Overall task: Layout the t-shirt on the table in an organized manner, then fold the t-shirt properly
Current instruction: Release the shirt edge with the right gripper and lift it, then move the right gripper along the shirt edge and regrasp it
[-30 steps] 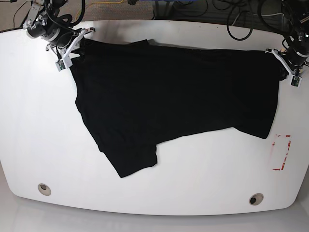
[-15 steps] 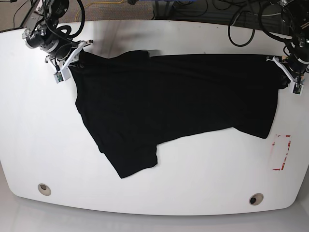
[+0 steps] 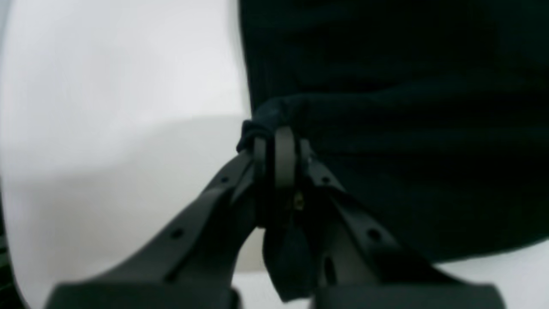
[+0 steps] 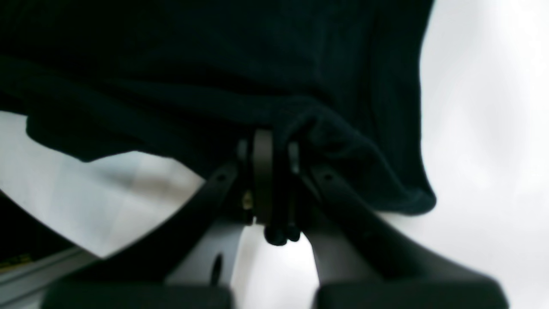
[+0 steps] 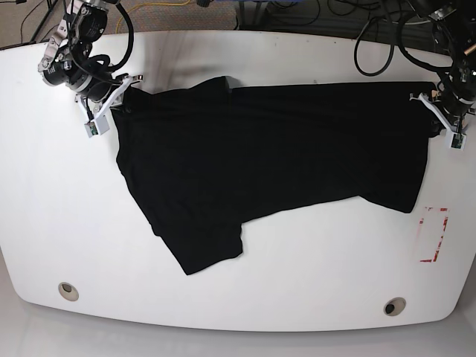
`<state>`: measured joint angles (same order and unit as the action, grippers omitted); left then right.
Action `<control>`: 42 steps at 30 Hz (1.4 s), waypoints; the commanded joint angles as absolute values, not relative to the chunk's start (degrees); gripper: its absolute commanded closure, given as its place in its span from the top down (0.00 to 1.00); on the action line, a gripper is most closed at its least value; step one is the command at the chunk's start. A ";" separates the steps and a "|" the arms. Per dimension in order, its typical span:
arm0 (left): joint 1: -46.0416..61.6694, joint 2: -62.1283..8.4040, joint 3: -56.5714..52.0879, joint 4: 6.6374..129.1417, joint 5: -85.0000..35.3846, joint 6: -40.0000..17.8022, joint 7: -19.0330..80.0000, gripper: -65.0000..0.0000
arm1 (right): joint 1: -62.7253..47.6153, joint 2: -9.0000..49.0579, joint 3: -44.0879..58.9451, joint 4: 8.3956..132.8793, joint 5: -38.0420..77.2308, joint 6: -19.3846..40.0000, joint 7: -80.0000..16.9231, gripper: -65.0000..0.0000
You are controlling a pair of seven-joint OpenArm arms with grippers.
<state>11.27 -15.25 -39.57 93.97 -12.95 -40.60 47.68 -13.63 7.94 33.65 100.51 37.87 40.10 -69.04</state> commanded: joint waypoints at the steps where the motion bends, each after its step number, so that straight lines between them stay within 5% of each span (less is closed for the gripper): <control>1: 10.77 -17.45 -39.96 92.79 -13.05 -40.00 46.29 0.00 | -12.35 8.84 33.98 100.18 38.37 40.00 -68.00 0.00; 13: 7.08 -17.80 -38.29 87.96 -13.05 -40.00 46.20 0.00 | -9.10 8.92 33.80 97.10 38.37 40.00 -67.91 0.04; 19: 7.08 -19.12 -35.12 87.25 -13.05 -40.00 46.20 0.00 | -7.60 8.92 33.80 96.92 38.37 40.00 -67.91 0.37; 25: 7.08 -19.03 -34.95 87.43 -13.14 -40.00 46.29 0.23 | -5.93 8.92 33.80 97.01 38.46 40.00 -67.91 0.75; 27: 7.08 -18.95 -34.95 87.60 -13.14 -40.00 46.29 0.34 | -5.58 8.92 33.80 97.10 38.81 40.00 -67.91 0.81; 33: 7.08 -19.03 -35.03 87.87 -13.23 -40.00 46.29 0.66 | -4.35 8.92 33.80 98.42 38.99 40.00 -68.00 0.84; 42: 7.08 -18.86 -36.97 93.93 -13.58 -40.00 46.29 0.68 | -7.87 7.60 33.45 107.03 39.08 40.00 -71.69 0.84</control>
